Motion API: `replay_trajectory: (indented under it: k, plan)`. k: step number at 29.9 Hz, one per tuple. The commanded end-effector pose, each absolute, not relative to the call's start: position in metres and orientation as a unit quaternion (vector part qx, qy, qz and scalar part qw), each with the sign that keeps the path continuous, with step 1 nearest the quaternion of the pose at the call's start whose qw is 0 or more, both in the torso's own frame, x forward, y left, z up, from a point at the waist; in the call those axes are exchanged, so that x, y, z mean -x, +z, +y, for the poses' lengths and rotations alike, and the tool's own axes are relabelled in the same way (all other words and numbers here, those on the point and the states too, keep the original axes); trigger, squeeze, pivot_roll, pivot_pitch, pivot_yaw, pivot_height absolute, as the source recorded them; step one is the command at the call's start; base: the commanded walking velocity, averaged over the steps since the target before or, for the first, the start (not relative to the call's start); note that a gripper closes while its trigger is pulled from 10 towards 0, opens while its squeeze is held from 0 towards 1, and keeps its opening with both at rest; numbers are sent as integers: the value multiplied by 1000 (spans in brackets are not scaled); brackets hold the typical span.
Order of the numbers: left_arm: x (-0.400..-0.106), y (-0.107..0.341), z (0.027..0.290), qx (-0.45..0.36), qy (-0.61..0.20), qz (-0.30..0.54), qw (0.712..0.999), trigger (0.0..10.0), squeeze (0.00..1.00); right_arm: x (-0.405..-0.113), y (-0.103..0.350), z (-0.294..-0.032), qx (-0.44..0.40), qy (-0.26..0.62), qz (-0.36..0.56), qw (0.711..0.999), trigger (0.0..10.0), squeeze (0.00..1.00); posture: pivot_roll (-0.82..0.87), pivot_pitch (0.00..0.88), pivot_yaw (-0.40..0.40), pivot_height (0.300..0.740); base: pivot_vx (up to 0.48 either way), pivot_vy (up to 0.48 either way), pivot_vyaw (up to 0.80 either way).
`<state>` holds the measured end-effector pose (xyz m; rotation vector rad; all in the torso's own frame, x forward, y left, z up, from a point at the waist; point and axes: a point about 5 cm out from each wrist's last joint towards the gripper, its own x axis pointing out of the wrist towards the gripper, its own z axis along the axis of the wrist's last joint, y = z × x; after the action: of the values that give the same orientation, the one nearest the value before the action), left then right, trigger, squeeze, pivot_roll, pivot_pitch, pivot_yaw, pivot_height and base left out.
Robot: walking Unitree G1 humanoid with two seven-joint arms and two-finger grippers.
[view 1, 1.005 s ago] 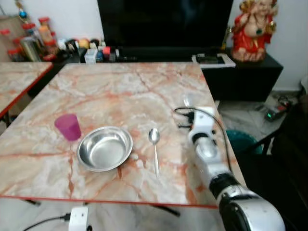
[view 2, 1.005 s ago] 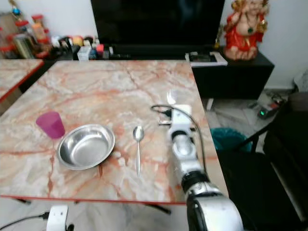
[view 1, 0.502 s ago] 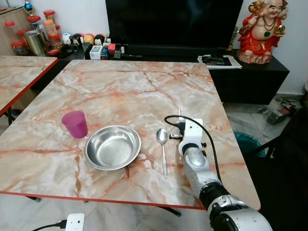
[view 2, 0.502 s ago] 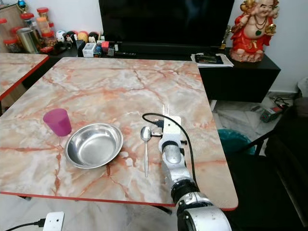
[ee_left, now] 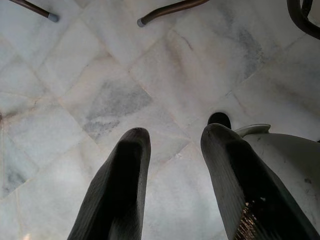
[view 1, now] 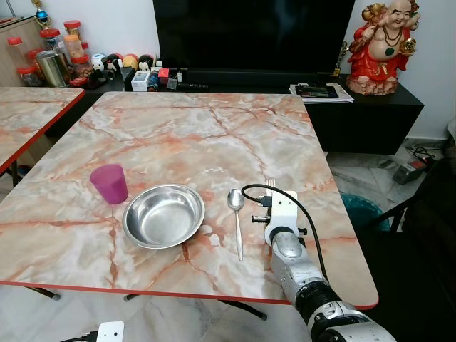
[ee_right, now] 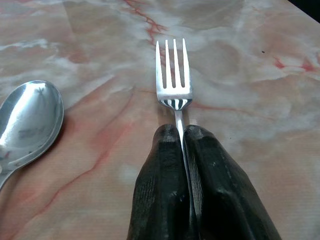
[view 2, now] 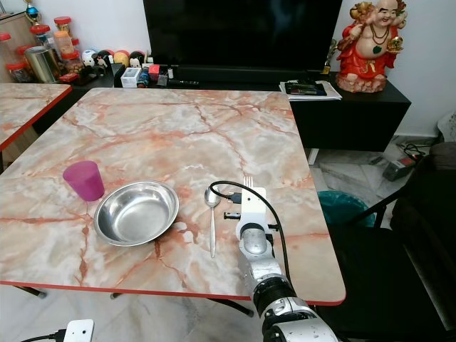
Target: Setting the table
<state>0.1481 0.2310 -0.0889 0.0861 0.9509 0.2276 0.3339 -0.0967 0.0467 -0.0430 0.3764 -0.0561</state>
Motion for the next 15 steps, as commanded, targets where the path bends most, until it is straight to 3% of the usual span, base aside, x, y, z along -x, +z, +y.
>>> replay_trajectory:
  k: [1,15]
  plan:
    - [-149,-89,230,-42,103,458,882,10000,0,-333,46,-97,29,-31,195,980,10000,0,42,0,-15,740,0,0,0]
    - [-154,-88,228,-40,97,459,882,10000,0,-321,27,-99,46,-25,246,968,10000,0,40,0,-15,740,0,0,0]
